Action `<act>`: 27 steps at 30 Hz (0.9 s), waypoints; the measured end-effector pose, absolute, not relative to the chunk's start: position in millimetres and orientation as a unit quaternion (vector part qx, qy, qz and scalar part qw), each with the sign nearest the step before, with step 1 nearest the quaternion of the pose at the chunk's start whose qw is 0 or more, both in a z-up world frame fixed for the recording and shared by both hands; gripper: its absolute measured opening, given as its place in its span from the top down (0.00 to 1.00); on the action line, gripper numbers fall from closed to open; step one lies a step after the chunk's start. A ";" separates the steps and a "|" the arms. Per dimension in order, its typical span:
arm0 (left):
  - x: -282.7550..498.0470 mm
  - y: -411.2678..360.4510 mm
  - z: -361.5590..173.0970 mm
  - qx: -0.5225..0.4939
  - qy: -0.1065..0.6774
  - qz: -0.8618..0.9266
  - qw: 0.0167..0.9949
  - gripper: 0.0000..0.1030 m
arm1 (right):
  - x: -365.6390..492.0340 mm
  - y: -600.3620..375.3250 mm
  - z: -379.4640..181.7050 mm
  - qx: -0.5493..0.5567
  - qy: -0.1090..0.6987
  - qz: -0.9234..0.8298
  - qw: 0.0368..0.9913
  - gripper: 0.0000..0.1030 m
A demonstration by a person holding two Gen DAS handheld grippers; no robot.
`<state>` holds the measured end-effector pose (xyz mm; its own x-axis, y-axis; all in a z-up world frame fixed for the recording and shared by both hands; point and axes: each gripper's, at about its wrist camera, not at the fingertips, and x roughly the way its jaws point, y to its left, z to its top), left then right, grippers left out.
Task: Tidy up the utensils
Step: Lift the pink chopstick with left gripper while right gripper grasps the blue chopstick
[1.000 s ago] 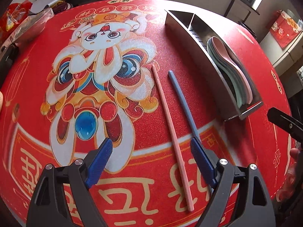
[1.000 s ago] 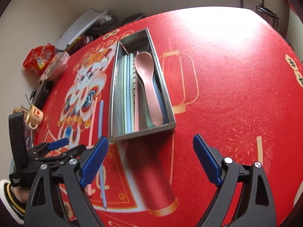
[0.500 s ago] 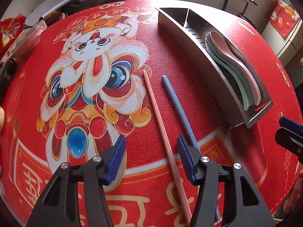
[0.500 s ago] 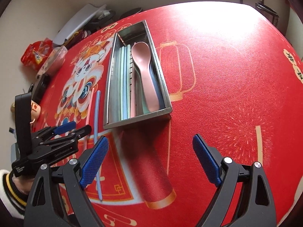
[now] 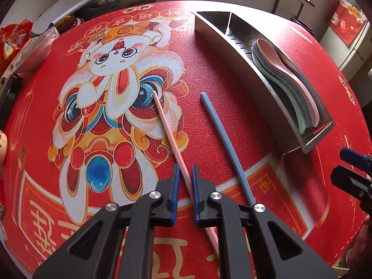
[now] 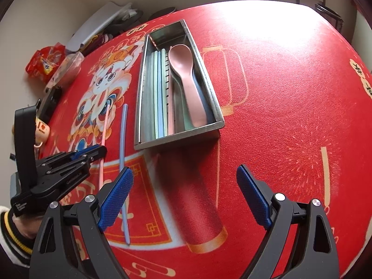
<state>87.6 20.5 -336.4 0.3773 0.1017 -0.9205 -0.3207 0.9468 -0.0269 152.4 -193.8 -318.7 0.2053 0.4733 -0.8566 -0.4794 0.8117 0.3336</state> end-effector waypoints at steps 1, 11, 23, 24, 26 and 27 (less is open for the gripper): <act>85.2 22.8 -336.4 -0.107 0.542 0.125 0.824 0.94 | 150.5 -192.1 -318.7 -0.004 0.551 0.307 0.776 0.16; 49.6 54.4 -336.6 -0.169 0.539 0.120 0.816 0.95 | 126.4 -165.6 -320.5 -0.021 0.552 0.329 0.766 0.30; 2.9 93.6 -335.5 -0.195 0.532 0.137 0.812 0.95 | 96.3 -113.8 -332.7 -0.061 0.562 0.365 0.740 0.77; -0.1 96.5 -335.4 -0.196 0.532 0.138 0.812 0.95 | 94.3 -108.5 -334.3 -0.071 0.560 0.363 0.741 0.78; -6.2 101.8 -335.5 -0.200 0.531 0.139 0.812 0.95 | 92.7 -99.9 -337.5 -0.086 0.559 0.356 0.744 0.79; -8.6 104.1 -335.4 -0.201 0.530 0.138 0.812 0.95 | 92.3 -96.7 -339.3 -0.093 0.559 0.351 0.745 0.81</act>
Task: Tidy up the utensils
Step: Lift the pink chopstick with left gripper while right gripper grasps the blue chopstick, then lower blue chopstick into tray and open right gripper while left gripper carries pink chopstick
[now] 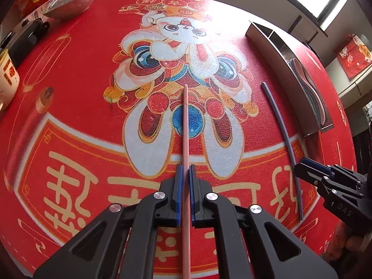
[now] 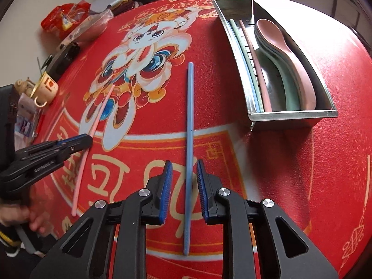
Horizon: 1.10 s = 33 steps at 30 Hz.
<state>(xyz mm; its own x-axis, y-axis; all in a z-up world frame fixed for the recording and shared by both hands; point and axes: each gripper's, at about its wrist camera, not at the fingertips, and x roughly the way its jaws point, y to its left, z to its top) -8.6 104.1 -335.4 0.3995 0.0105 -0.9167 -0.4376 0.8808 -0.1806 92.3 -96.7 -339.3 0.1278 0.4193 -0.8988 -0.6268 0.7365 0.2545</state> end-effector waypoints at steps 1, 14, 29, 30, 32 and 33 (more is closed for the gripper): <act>-10.8 106.0 -335.2 -0.202 0.530 0.137 0.812 0.95 | 92.3 -93.8 -340.6 -0.099 0.559 0.346 0.747 0.81; -19.7 117.5 -337.2 -0.208 0.527 0.104 0.817 0.93 | 89.6 -65.2 -341.4 -0.172 0.521 0.314 0.775 0.84; -16.0 127.3 -338.6 -0.233 0.523 0.085 0.816 0.95 | 95.8 -76.6 -334.8 -0.092 0.537 0.331 0.770 0.94; -16.0 127.2 -338.1 -0.234 0.523 0.086 0.815 0.95 | 96.9 -78.8 -331.6 -0.081 0.535 0.334 0.772 0.94; -17.4 129.2 -335.0 -0.237 0.516 0.090 0.819 0.95 | 99.2 -82.1 -324.3 -0.065 0.530 0.338 0.775 0.94; -17.9 130.5 -332.1 -0.238 0.511 0.092 0.821 0.95 | 100.6 -84.0 -320.4 -0.057 0.527 0.340 0.777 0.94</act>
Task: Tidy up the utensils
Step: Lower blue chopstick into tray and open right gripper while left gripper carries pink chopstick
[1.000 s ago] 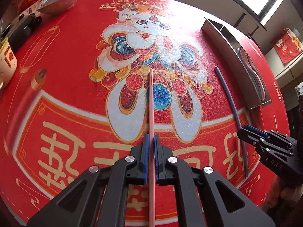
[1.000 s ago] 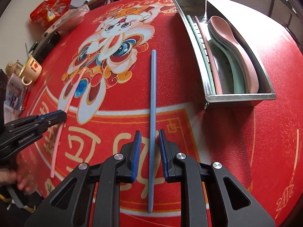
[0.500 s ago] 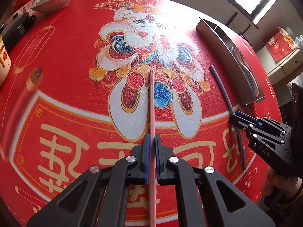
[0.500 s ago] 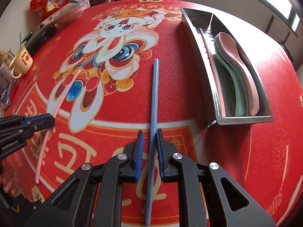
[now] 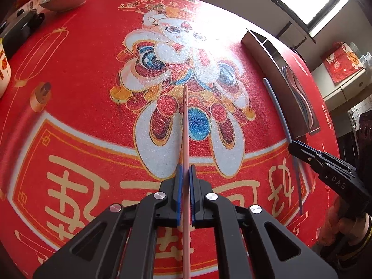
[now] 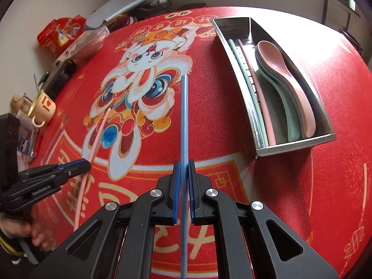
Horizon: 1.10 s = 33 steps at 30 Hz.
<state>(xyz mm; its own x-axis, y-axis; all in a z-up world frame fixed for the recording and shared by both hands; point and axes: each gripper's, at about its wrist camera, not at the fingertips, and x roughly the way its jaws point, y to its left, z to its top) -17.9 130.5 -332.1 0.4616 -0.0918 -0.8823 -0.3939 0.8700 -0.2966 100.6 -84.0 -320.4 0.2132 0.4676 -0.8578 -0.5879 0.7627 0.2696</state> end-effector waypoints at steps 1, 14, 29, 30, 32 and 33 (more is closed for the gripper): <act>-18.2 131.6 -328.2 -0.237 0.505 0.094 0.825 0.95 | 102.0 -85.5 -316.0 -0.050 0.524 0.341 0.779 0.94; -18.4 141.3 -293.6 -0.241 0.456 0.114 0.849 0.95 | 151.1 -98.3 -272.4 -0.021 0.482 0.345 0.805 0.94; -30.8 148.8 -290.8 -0.262 0.450 0.155 0.840 0.95 | 238.8 -67.4 -292.3 -0.123 0.466 0.320 0.816 0.94; -31.8 148.9 -291.5 -0.263 0.450 0.158 0.839 0.95 | 240.7 -66.6 -296.9 -0.124 0.472 0.318 0.813 0.94; -33.4 149.0 -291.8 -0.265 0.450 0.162 0.837 0.95 | 242.4 -66.1 -305.6 -0.122 0.485 0.312 0.808 0.94; -34.1 149.1 -291.9 -0.266 0.450 0.163 0.837 0.95 | 242.8 -66.3 -309.4 -0.121 0.490 0.310 0.806 0.94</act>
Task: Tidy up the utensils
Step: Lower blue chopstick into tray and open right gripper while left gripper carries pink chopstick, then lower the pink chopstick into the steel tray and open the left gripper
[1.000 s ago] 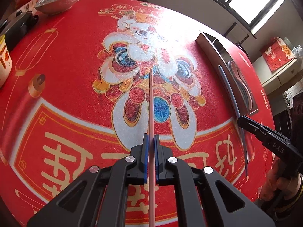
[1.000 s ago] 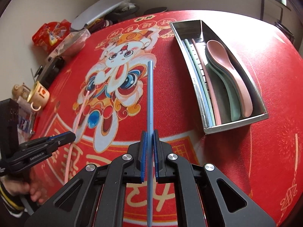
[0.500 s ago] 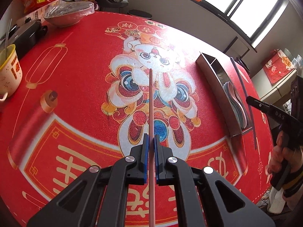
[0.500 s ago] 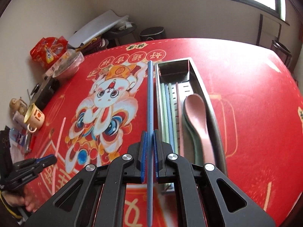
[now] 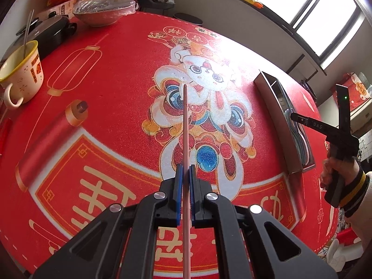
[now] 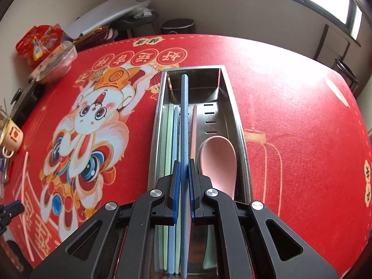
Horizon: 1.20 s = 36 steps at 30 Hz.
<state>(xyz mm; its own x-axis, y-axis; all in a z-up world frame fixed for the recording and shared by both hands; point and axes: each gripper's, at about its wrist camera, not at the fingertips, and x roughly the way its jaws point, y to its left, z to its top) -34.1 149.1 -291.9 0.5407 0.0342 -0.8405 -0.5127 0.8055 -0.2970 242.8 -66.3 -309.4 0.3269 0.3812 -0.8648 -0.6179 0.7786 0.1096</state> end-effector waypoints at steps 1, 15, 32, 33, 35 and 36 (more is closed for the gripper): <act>-34.4 149.4 -291.7 -0.267 0.450 0.165 0.836 0.95 | 242.9 -66.2 -312.7 -0.120 0.496 0.308 0.803 0.94; -21.3 144.0 -283.1 -0.278 0.447 0.151 0.837 0.95 | 241.9 -69.1 -315.7 -0.097 0.527 0.304 0.788 0.92; 49.8 101.7 -257.6 -0.281 0.442 0.101 0.846 0.95 | 230.6 -142.5 -271.6 -0.046 0.492 0.290 0.820 0.39; 55.0 97.7 -257.5 -0.282 0.442 0.099 0.846 0.95 | 231.4 -148.1 -272.0 -0.042 0.494 0.288 0.819 0.36; 65.5 89.1 -257.7 -0.285 0.443 0.095 0.845 0.95 | 234.7 -158.0 -274.9 -0.024 0.506 0.293 0.811 0.32; 70.9 84.6 -258.1 -0.287 0.444 0.093 0.844 0.95 | 236.7 -161.8 -277.8 -0.013 0.515 0.297 0.804 0.29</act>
<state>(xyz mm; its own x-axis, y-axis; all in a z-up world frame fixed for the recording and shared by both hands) 70.9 84.6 -258.1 0.5892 -0.0977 -0.8020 -0.4113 0.8181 -0.4018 236.7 -161.8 -277.8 0.2927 0.4639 -0.8362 -0.4897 0.8238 0.2856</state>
